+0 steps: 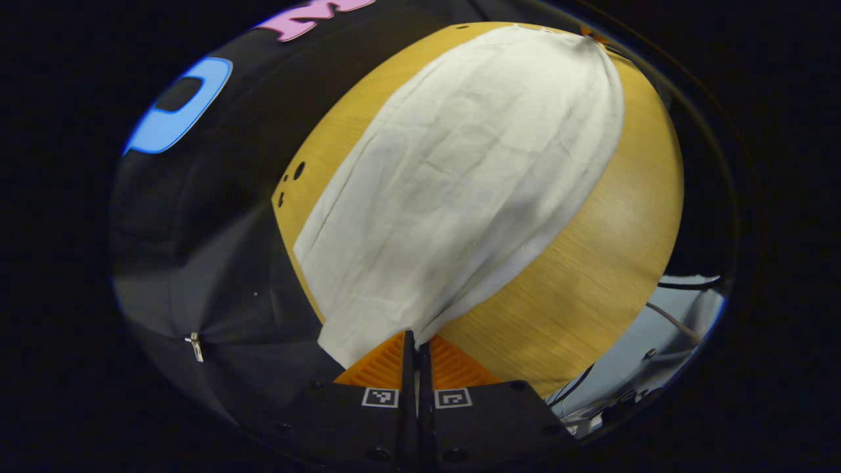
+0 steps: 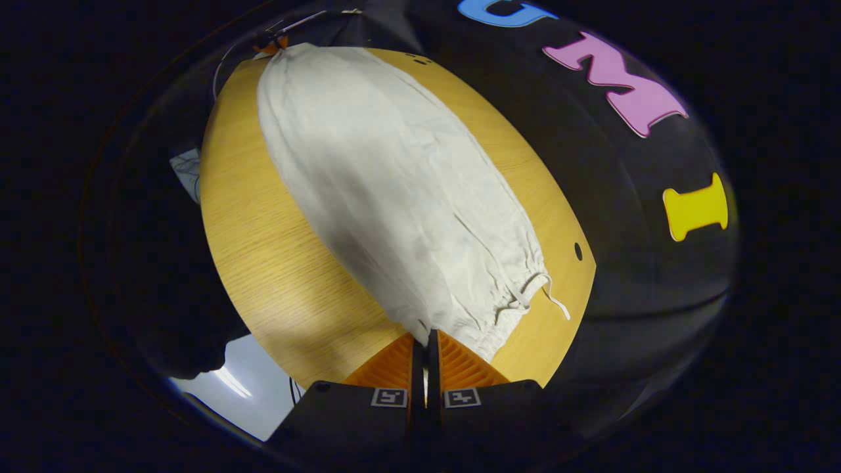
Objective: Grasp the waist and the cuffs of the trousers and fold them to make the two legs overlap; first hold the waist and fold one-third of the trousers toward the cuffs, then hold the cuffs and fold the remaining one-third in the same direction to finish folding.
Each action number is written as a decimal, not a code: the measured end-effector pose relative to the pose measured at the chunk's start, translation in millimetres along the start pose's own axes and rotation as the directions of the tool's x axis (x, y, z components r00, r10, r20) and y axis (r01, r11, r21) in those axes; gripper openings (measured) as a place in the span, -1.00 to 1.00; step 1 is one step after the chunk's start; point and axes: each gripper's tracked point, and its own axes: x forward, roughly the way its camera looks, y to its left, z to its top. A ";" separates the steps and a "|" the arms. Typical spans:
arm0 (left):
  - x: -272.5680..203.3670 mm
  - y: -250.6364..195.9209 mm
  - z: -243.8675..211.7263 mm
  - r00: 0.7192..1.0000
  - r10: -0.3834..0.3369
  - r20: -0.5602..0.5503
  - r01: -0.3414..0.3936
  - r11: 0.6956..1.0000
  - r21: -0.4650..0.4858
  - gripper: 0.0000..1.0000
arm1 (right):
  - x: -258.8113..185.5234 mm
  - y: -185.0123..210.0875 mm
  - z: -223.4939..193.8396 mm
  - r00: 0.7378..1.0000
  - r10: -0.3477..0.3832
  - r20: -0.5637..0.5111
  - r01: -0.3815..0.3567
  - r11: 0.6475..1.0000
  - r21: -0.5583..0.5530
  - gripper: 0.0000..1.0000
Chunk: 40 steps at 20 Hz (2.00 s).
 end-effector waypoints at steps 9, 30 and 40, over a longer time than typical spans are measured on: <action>21.2 79.6 65.4 0.995 0.091 0.041 -0.084 0.984 -0.158 -0.89 | 10.3 -85.3 61.1 0.991 -0.102 0.086 0.083 0.976 0.199 -0.89; 129.0 106.0 94.3 0.980 0.012 -0.200 -0.031 0.995 -0.093 -0.88 | 161.8 -136.1 83.3 0.997 0.063 0.047 -0.079 0.824 0.561 -0.77; 109.5 104.0 80.2 0.977 -0.017 -0.210 -0.015 0.988 -0.151 0.94 | 131.8 -182.4 87.7 0.986 -0.022 0.167 -0.137 0.471 0.872 0.43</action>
